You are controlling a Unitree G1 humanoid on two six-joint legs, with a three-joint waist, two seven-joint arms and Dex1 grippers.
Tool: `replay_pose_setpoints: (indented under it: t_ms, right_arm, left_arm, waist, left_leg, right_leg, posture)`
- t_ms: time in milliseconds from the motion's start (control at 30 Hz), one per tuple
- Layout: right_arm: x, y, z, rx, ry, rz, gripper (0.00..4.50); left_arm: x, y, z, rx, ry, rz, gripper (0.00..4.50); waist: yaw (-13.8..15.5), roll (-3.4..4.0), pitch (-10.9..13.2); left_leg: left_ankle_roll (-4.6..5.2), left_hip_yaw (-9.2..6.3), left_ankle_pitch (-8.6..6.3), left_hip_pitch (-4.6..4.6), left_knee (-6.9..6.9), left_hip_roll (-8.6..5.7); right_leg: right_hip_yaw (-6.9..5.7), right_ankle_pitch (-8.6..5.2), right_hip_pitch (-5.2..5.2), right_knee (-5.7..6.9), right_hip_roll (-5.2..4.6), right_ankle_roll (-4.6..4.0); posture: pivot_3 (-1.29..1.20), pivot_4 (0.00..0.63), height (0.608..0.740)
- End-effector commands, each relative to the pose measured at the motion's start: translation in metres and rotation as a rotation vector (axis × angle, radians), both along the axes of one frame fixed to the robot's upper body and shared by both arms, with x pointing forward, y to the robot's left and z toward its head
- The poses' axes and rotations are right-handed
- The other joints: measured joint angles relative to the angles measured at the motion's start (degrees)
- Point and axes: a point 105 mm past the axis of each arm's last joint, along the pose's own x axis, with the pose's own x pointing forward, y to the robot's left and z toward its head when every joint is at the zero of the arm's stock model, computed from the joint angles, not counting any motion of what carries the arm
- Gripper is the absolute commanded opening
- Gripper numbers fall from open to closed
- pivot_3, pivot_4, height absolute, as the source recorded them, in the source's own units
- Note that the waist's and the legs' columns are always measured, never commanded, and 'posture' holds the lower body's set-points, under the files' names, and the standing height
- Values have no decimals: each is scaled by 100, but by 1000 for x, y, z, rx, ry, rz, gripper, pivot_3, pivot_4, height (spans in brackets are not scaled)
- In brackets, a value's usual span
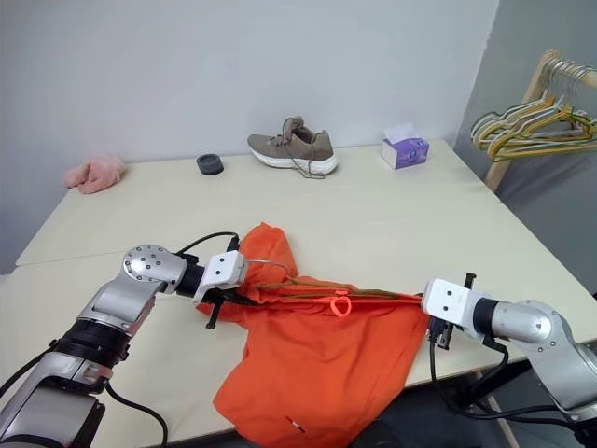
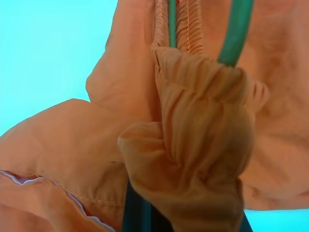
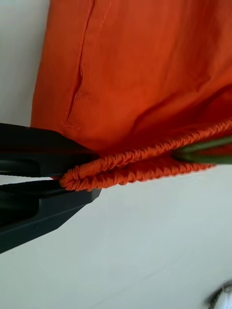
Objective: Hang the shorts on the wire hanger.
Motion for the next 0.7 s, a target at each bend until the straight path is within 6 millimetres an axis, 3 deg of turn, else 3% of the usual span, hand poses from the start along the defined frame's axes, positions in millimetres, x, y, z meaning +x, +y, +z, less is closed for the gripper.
replay_pose_setpoints:
  t_ms: [33, 267, 700]
  right_arm:
    - [7, -19, 14, 71, 32, -138, 12]
    - [17, -7, 25, -61, -134, -39, 12]
    - [37, 48, 53, -150, -230, 111, 12]
  left_arm:
    - [8, 38, -2, 109, -6, 143, 0]
    - [13, 38, -1, 117, -30, 168, 0]
    - [11, -6, 3, 77, -65, 81, 0]
  waist:
    - [-4, -1, 0]
    - [-1, 0, -1]
    - [-4, 0, -1]
  left_leg:
    - [0, 0, 0, 1, 0, 0]
    - [0, 1, 0, 2, 0, -1]
    - [0, -6, 0, 5, 2, 1]
  right_leg:
    - [0, 0, 0, 1, 0, 0]
    - [1, 0, 0, 2, -1, 0]
    - [-2, 0, -1, 9, -8, 0]
  posture:
    - [-285, 0, 740]
    - [-282, 0, 740]
    - [-277, 0, 740]
